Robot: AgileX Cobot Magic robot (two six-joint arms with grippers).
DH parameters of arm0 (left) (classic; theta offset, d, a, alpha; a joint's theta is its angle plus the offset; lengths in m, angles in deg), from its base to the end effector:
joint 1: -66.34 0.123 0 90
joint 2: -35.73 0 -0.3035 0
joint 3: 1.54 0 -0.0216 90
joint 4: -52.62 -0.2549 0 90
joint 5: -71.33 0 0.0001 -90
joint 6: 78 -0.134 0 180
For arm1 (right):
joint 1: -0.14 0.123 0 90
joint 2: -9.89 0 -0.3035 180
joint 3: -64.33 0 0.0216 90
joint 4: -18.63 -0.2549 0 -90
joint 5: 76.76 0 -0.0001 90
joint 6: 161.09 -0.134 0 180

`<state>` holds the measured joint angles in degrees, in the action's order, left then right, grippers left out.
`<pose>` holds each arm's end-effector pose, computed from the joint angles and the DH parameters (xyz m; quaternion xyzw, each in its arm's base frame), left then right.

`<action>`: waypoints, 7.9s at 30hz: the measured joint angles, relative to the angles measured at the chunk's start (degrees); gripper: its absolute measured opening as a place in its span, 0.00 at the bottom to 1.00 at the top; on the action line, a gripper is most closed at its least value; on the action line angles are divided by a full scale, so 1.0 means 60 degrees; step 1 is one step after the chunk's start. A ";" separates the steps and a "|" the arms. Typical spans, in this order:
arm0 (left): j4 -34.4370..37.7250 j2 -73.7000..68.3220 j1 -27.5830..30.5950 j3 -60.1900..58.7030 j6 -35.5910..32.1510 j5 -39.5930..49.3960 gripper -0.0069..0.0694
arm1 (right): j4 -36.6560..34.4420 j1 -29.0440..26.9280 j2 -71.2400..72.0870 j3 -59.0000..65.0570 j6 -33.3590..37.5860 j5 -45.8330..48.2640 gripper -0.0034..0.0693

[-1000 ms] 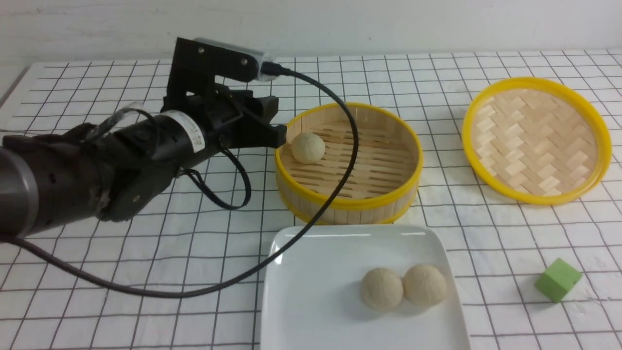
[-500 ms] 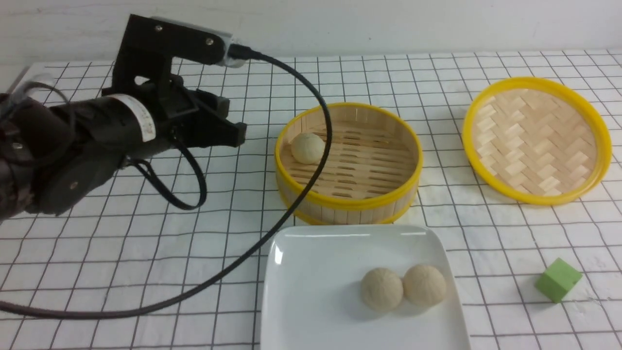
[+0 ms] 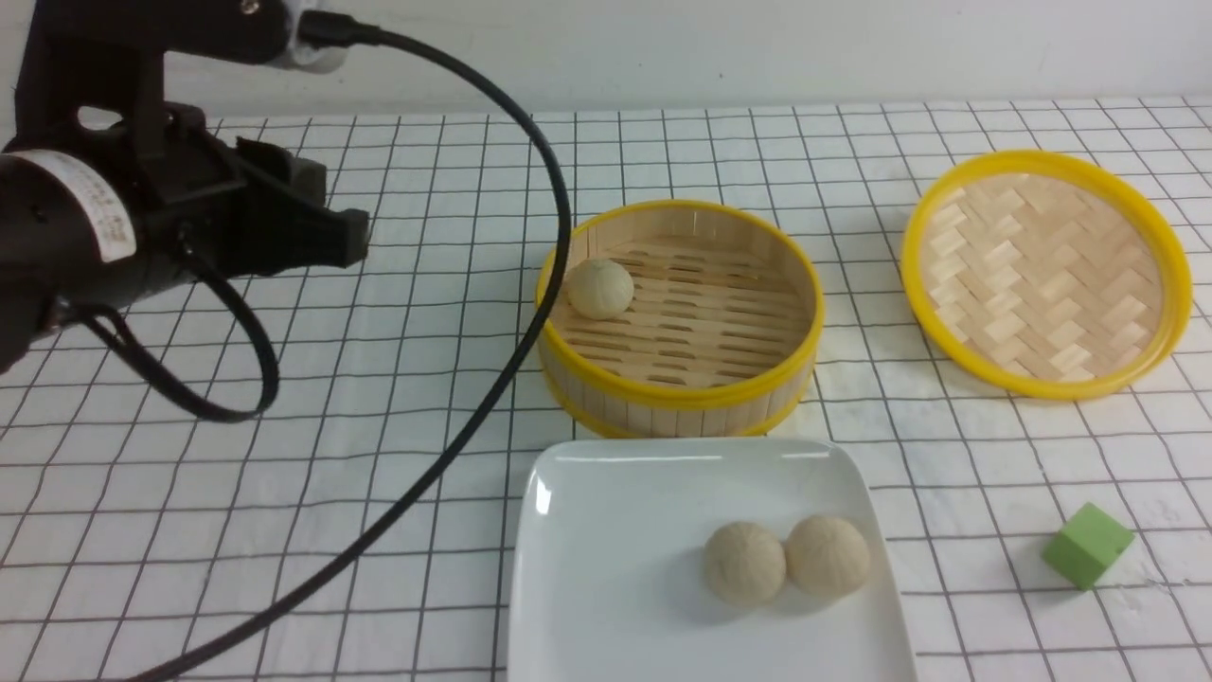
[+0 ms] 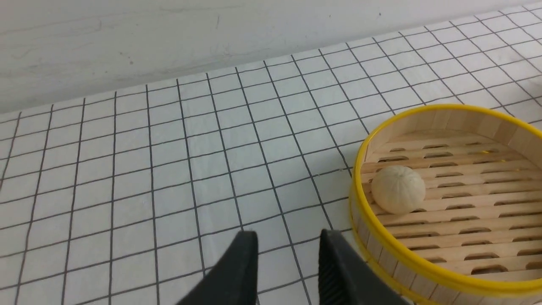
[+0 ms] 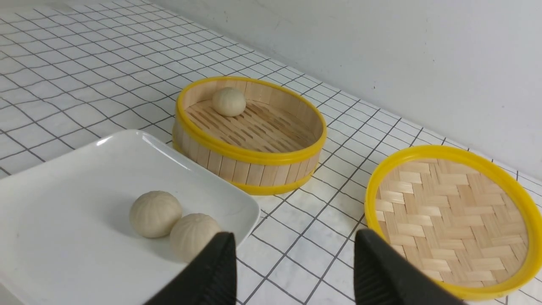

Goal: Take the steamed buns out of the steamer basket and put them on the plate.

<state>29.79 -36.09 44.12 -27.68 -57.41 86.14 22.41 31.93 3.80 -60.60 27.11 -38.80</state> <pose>0.2685 -0.0953 0.3482 0.1429 0.8144 -0.0602 0.5593 0.0397 0.0182 0.2759 -0.2663 0.7126 0.1009 0.6412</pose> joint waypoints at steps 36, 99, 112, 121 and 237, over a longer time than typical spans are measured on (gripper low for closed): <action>0.5323 -0.6832 0.0000 0.6344 -0.4371 0.2767 0.41 | -0.0001 0.0000 0.0000 0.0003 -0.0018 0.0000 0.58; 0.7191 -1.0446 0.0000 0.9822 -0.6482 0.5319 0.12 | 0.0023 0.0000 0.0000 0.0123 -0.0029 0.0037 0.36; 0.6703 -0.7963 -0.0017 1.2031 -0.5760 0.8707 0.12 | 0.0023 0.0000 0.0000 0.0123 -0.0029 0.0037 0.36; 0.6915 -0.6679 -0.0483 1.1437 -0.4147 0.9362 0.12 | 0.0023 0.0000 0.0000 0.0123 -0.0029 0.0037 0.37; 0.0030 0.4427 -0.2014 0.3731 -0.0960 0.9308 0.46 | 0.0023 0.0000 0.0000 0.0123 -0.0029 0.0029 0.38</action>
<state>29.98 -9.53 32.04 -5.30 -63.18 141.99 22.55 31.93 3.80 -59.86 26.94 -38.62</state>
